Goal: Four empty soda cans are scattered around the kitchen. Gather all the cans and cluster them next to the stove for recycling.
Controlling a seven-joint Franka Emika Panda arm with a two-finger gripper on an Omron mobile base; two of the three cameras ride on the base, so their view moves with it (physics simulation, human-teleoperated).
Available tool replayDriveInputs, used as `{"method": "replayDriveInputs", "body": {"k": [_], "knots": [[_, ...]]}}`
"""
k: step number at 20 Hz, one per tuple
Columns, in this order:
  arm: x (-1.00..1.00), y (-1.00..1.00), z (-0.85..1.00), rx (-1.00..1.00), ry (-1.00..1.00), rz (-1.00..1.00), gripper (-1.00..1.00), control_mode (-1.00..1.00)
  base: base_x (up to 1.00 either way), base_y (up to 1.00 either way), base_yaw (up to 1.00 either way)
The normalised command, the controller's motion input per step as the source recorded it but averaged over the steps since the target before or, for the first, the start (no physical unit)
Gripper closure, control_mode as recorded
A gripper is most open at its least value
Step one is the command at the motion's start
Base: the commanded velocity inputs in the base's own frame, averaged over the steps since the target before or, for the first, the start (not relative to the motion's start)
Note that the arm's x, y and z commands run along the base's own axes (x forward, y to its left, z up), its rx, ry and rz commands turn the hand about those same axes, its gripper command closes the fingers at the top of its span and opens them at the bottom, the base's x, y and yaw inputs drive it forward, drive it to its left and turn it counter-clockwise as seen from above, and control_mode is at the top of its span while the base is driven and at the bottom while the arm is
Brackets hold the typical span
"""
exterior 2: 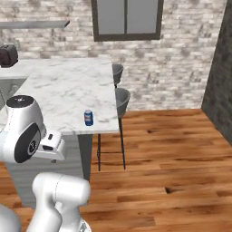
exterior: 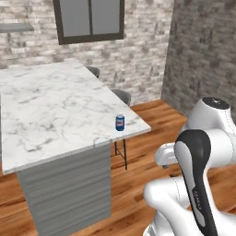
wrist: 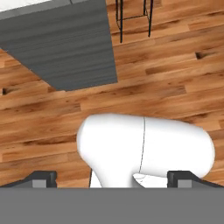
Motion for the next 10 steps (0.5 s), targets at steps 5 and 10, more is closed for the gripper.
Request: {"method": "replayDriveInputs", "body": {"k": [5, 10], "knots": [[0.00, 0.00, 0.00, 0.00, 0.00, 0.00, -1.00, 1.00, 0.36, 0.00, 0.04], [0.00, 0.00, 0.00, 0.00, 0.00, 0.00, -1.00, 1.00, 0.53, 0.00, 0.00]]}}
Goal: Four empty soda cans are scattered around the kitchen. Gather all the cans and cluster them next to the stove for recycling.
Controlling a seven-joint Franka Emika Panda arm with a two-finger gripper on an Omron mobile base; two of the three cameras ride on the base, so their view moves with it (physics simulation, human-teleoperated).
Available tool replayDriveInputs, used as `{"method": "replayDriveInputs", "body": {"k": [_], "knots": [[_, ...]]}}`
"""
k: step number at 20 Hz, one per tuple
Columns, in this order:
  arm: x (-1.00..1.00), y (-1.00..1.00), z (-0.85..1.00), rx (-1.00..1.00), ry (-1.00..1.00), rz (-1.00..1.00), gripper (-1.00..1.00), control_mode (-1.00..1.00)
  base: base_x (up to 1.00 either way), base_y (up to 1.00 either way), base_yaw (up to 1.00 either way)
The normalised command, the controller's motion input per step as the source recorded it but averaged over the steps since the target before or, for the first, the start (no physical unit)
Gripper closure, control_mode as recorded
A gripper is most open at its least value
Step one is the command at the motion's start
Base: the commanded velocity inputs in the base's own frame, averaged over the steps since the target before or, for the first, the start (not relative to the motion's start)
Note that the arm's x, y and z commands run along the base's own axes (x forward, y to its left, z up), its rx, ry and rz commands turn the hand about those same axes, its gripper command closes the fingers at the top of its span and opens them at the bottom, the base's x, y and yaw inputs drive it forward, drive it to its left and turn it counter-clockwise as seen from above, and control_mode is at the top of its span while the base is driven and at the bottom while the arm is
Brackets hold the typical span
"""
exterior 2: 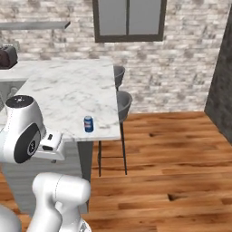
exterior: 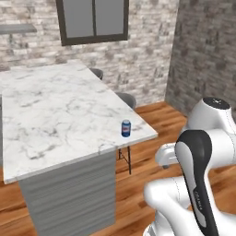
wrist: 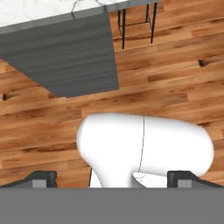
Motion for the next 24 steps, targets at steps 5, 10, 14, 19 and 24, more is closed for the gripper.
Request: {"method": "replayDriveInputs", "body": {"k": [5, 10, 14, 19, 24], "knots": [[0.00, 0.00, 0.00, 0.00, 0.00, 0.00, -1.00, 1.00, 0.49, 0.00, -0.01], [0.00, 0.00, 0.00, 0.00, 0.00, 0.00, -1.00, 1.00, 0.04, -0.07, 0.00], [0.00, 0.00, 0.00, 0.00, 0.00, 0.00, -1.00, 1.00, 0.21, -0.09, 0.00], [0.00, 0.00, 0.00, 0.00, 0.00, 0.00, -1.00, 1.00, 0.49, -0.06, 0.00], [0.00, 0.00, 0.00, 0.00, 0.00, 0.00, -1.00, 1.00, 0.29, -0.13, 0.00]]}}
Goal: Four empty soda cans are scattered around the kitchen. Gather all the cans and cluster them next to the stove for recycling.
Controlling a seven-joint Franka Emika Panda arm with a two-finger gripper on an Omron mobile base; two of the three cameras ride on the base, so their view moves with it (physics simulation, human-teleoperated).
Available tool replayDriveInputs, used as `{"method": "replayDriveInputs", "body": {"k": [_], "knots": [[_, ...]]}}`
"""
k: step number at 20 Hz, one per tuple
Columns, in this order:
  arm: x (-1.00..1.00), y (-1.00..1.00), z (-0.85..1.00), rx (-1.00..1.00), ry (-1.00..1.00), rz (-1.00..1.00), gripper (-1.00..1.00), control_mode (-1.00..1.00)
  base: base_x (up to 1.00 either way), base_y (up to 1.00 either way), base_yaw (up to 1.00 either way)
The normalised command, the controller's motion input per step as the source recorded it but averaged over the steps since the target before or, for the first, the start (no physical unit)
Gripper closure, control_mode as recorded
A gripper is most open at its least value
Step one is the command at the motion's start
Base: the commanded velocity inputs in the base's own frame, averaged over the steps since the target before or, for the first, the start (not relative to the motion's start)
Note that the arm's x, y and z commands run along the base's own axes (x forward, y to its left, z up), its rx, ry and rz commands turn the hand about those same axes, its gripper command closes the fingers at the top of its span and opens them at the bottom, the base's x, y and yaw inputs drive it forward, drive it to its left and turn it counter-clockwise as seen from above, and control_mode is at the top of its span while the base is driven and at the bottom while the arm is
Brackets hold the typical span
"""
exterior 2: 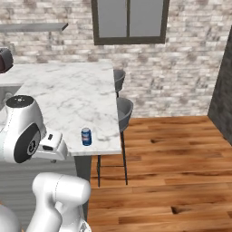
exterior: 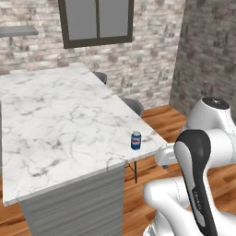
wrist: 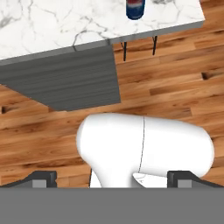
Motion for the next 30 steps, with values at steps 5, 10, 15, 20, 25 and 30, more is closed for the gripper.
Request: {"method": "replayDriveInputs", "body": {"k": [5, 10, 15, 20, 25, 30], "knots": [[0.00, 0.00, 0.00, 0.00, 0.00, 0.00, -1.00, 1.00, 0.28, -0.21, 0.00], [0.40, -0.29, -0.12, 0.00, 0.01, 0.00, -1.00, -1.00, 0.00, 0.00, 0.00], [0.67, -0.20, -0.17, 0.00, 0.00, 0.00, -1.00, -1.00, 0.00, 0.00, 0.00], [0.64, 0.01, -0.08, 0.00, 0.00, 0.00, -1.00, -1.00, 0.00, 0.00, 0.00], [0.59, 0.13, -0.04, -0.01, 0.00, 0.00, -1.00, -1.00, 0.00, 0.00, 0.00], [0.62, 0.12, -0.26, -0.01, 0.03, 0.00, -1.00, -1.00, 0.00, 0.00, 0.00]]}}
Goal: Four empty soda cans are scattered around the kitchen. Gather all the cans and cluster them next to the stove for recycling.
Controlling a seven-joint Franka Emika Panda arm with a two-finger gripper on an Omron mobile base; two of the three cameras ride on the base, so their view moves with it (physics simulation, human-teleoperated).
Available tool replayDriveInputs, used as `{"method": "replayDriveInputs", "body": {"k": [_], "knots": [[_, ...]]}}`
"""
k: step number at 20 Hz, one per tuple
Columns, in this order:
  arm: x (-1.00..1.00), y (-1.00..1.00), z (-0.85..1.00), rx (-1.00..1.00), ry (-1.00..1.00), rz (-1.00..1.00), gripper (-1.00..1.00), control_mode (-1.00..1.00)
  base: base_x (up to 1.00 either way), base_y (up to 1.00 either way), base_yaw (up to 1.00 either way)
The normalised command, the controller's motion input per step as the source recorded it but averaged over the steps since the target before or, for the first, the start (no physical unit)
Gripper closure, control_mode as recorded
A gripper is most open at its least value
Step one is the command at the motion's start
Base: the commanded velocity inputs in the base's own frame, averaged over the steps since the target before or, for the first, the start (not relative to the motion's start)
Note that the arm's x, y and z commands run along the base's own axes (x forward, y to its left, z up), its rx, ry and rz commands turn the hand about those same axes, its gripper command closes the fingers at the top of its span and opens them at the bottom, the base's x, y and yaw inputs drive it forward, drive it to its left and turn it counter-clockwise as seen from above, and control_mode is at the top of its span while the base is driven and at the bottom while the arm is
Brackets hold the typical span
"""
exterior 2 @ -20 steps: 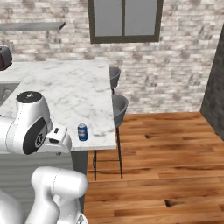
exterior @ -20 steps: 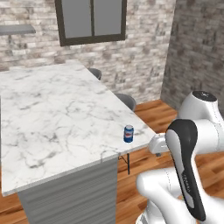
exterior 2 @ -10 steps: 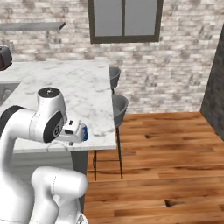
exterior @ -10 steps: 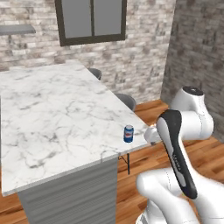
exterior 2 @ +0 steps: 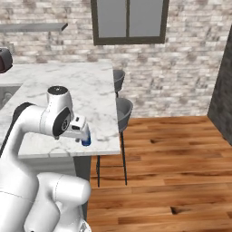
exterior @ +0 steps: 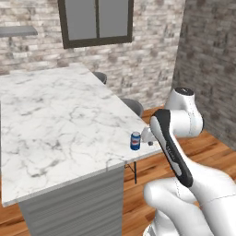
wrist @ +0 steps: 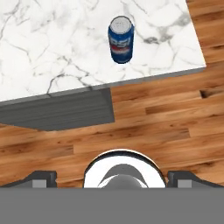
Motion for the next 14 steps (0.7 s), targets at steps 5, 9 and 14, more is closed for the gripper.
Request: {"method": "replayDriveInputs", "body": {"k": [5, 9, 14], "knots": [[0.52, 0.00, -0.50, 0.00, 0.00, 0.00, -1.00, -1.00, 0.00, 0.00, 0.00], [0.52, 0.00, -0.27, 0.00, 0.00, 0.00, -1.00, -1.00, 0.00, 0.00, 0.00], [0.44, 0.01, -0.03, 0.00, 0.00, 0.00, -1.00, -1.00, 0.00, 0.00, 0.00]]}}
